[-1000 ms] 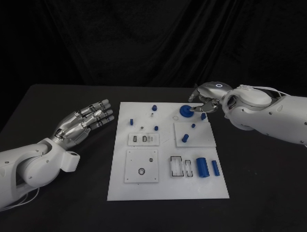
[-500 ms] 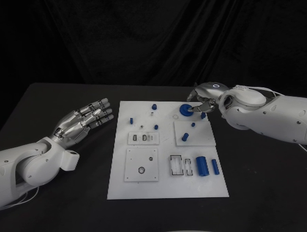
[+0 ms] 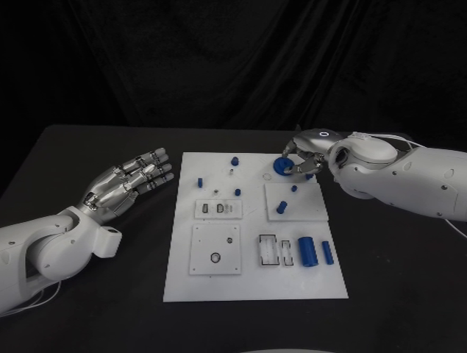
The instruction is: Assemble the parts on the task board
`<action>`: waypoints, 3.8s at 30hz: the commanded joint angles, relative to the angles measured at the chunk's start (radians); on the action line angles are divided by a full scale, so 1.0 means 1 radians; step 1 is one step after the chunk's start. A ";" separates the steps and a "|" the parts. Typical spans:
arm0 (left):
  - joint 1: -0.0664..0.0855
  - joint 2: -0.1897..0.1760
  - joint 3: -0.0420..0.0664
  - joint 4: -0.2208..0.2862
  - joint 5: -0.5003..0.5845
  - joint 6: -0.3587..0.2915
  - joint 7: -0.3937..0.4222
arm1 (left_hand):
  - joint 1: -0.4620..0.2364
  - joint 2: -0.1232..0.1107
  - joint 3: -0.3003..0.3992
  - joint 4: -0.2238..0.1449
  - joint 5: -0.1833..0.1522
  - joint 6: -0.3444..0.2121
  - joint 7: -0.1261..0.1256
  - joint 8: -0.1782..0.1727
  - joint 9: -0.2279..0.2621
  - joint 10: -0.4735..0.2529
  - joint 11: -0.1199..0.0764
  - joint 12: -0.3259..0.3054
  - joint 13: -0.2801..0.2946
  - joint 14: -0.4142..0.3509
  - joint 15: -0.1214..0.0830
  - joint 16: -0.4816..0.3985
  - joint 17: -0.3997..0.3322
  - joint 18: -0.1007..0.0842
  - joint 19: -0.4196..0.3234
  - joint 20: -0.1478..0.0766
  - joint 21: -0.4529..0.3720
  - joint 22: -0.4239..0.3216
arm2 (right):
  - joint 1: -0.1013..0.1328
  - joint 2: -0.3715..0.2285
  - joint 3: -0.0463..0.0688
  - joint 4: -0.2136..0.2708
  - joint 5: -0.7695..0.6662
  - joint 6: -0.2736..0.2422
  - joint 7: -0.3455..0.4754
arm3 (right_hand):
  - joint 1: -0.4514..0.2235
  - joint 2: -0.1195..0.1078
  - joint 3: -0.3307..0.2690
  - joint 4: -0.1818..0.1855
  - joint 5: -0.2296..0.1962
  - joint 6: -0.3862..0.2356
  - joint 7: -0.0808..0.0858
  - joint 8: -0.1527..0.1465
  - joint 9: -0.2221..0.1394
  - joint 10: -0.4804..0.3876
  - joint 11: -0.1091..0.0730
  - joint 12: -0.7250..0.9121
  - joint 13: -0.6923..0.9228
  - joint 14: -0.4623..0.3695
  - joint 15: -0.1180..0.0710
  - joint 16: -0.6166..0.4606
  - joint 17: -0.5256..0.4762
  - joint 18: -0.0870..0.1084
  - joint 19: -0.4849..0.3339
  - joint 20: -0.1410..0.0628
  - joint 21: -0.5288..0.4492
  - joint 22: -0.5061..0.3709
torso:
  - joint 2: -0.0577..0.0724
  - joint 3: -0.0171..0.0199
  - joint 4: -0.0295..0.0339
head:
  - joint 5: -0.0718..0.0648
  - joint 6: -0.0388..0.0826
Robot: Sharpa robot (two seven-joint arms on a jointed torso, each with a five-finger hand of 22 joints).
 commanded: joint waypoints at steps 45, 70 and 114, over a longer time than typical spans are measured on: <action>-0.002 0.002 0.001 -0.005 0.001 0.027 0.200 | -0.009 0.001 0.018 -0.002 -0.001 -0.005 0.006 -0.008 0.000 -0.007 0.007 0.006 -0.002 -0.005 0.009 0.003 -0.002 -0.015 0.002 0.004 -0.002 -0.002 | 0.040 -0.015 0.002 0.160 -0.023 -0.056 0.012 | 0.106 0.008 0.092 -0.131 0.238 0.135 0.004 0.107 0.132 0.109 0.004 0.002 0.263 0.097 -0.001 -0.002 0.238 -0.018 0.017 0.003 0.005 0.160 | -0.001 -0.0004 -0.0018 | 0.007 0.010; -0.002 0.028 0.001 -0.019 0.001 0.034 0.197 | -0.010 0.000 0.020 -0.002 -0.002 -0.007 0.007 -0.009 0.000 -0.008 0.007 0.005 -0.002 -0.005 0.009 0.003 -0.002 -0.015 0.001 0.004 -0.003 -0.002 | 0.015 0.217 0.006 0.036 -0.026 -0.018 0.056 | 0.101 0.008 0.092 -0.131 0.221 0.105 0.008 0.099 0.147 0.109 0.007 0.002 0.263 0.094 0.000 -0.008 0.232 -0.017 0.013 0.003 -0.003 0.156 | 0.002 -0.0031 0.0045 | 0.002 0.002; -0.003 0.031 0.001 -0.029 0.001 0.039 0.192 | -0.013 -0.001 0.026 -0.004 -0.003 -0.010 0.007 -0.010 0.000 -0.011 0.007 0.005 -0.003 -0.007 0.009 0.003 -0.003 -0.016 0.001 0.004 -0.003 -0.002 | 0.005 0.236 0.007 -0.019 -0.026 0.044 0.029 | 0.070 -0.020 0.142 -0.120 0.119 -0.375 -0.028 -0.011 -0.092 -0.028 -0.021 -0.114 0.156 0.049 -0.020 -0.102 0.149 0.011 -0.056 -0.016 -0.132 0.098 | 0.002 0.0004 0.0015 | -0.001 -0.006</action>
